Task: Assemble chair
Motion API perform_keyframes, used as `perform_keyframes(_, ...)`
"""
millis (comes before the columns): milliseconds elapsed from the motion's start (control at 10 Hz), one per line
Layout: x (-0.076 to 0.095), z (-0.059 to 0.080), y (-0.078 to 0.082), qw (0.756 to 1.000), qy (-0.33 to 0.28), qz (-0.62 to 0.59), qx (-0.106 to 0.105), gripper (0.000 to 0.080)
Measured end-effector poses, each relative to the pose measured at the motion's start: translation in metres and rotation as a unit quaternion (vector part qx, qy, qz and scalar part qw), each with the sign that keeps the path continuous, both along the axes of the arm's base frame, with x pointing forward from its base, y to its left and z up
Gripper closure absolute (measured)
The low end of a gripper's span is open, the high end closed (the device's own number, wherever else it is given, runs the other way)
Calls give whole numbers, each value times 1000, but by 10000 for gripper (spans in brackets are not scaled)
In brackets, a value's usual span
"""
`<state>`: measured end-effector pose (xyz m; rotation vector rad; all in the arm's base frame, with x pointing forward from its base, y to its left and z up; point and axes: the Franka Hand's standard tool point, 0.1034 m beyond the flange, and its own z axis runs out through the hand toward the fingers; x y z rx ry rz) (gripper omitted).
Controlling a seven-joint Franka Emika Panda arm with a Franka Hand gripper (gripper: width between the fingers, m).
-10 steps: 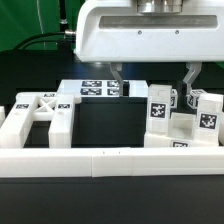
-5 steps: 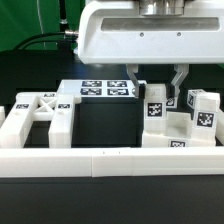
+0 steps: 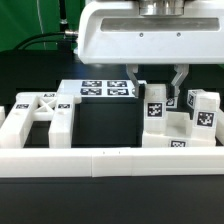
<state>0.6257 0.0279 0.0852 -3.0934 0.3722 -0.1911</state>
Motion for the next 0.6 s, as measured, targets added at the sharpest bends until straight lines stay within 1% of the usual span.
perform_keyframes(200,-1,-1,9,994,1,-105,15,515)
perform_keyframes(400,-1,-1,9,982,-1,-189,28,515)
perform_keyframes(600,-1,-2,8,961,0,-275,39,515)
